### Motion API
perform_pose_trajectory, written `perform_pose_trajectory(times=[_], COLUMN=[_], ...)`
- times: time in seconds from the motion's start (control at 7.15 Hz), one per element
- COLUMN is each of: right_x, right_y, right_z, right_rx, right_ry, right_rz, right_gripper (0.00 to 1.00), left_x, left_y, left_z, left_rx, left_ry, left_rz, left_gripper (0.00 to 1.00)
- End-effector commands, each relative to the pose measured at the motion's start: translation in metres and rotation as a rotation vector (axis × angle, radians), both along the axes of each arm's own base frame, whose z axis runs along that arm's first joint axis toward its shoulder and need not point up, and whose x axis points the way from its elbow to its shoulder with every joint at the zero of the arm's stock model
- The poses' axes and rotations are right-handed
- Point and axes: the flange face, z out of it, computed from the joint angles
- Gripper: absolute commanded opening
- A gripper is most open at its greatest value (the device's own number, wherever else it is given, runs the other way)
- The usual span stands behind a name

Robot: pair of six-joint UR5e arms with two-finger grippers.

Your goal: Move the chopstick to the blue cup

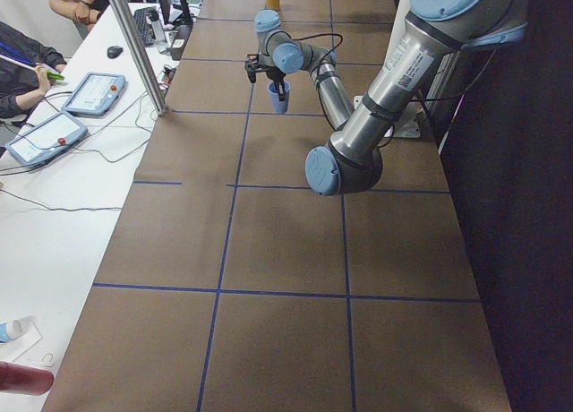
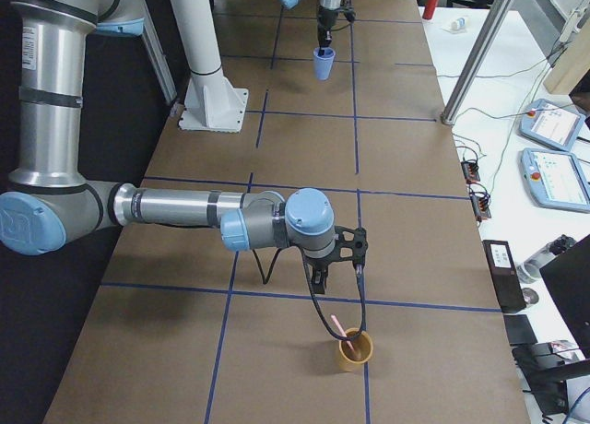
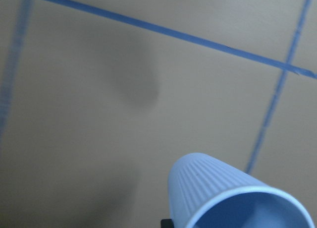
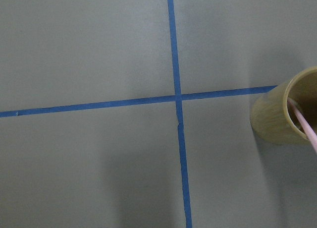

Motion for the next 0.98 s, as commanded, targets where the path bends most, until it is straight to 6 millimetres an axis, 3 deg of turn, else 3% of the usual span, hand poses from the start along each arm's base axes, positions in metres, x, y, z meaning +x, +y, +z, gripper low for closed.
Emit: perform_pose_trajectory(times=[0.0, 0.28, 0.42, 0.56, 0.7, 0.84], right_x=[0.0, 0.0, 0.0, 0.0, 0.0, 0.0], right_y=[-0.001, -0.001, -0.001, -0.002, -0.003, -0.003], right_z=[-0.003, -0.003, -0.003, -0.004, -0.006, -0.005], right_rx=[0.005, 0.003, 0.005, 0.007, 0.01, 0.01], right_ry=[-0.004, -0.004, -0.006, -0.006, -0.007, -0.005], right_rz=[-0.001, 0.0, 0.0, 0.0, -0.001, 0.0], right_gripper=[1.0, 1.0, 1.0, 1.0, 1.0, 1.0], left_x=[0.074, 0.108, 0.113, 0.115, 0.114, 0.113], left_y=[-0.008, -0.004, 0.001, 0.004, 0.004, 0.004], left_z=[-0.005, 0.006, 0.009, 0.011, 0.011, 0.009], left_rx=[0.027, 0.055, 0.053, 0.052, 0.057, 0.071], left_ry=[0.006, 0.001, -0.002, -0.004, -0.003, 0.019], left_rz=[0.005, 0.016, 0.025, 0.03, 0.031, 0.028], left_gripper=[0.0, 0.0, 0.08, 0.33, 0.95, 1.0])
